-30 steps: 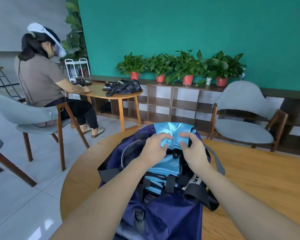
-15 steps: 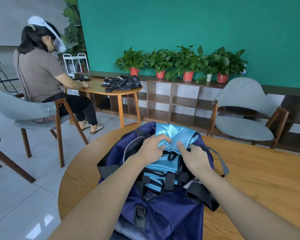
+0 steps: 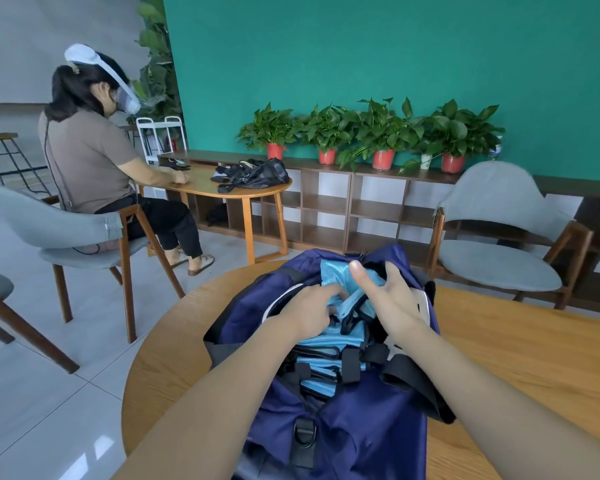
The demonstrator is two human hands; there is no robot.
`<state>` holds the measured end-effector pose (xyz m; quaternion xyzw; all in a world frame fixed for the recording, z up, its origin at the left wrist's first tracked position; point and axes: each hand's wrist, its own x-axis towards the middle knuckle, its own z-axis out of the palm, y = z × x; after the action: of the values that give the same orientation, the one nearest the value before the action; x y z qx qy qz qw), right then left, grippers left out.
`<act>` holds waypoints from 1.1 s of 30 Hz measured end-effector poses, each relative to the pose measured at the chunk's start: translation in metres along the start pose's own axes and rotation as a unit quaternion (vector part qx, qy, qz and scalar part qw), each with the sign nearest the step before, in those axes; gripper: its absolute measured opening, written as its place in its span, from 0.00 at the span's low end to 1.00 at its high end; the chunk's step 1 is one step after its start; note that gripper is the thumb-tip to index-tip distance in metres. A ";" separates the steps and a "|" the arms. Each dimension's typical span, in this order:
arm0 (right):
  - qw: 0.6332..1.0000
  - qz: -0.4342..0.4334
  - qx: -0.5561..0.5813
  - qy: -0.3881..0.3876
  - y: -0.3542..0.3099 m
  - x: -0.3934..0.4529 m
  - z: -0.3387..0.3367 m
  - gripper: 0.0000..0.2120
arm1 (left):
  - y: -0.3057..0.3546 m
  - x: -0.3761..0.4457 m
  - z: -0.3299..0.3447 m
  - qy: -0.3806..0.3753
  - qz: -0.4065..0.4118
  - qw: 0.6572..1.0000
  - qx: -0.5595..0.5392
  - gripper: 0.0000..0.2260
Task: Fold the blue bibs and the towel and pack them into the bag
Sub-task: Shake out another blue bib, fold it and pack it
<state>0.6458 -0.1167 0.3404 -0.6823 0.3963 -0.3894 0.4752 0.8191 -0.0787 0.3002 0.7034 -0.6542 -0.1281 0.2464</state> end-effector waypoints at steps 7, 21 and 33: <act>0.997 -0.071 -0.024 -0.016 -0.034 -0.002 -0.014 0.10 | 0.007 0.007 0.000 -0.016 -0.025 0.990 0.138 0.23; 0.977 -0.131 -0.166 -0.011 -0.040 -0.003 -0.036 0.23 | 0.005 0.014 -0.044 -0.165 -0.140 0.956 0.199 0.41; 0.946 -0.105 -0.301 -0.056 -0.062 0.007 -0.064 0.44 | 0.022 0.011 -0.133 -0.124 0.072 0.989 0.044 0.46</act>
<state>0.6010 -0.1302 0.4159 -0.8520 0.3940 -0.2610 0.2252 0.8682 -0.0663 0.4258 0.6432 -0.7338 -0.1673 0.1406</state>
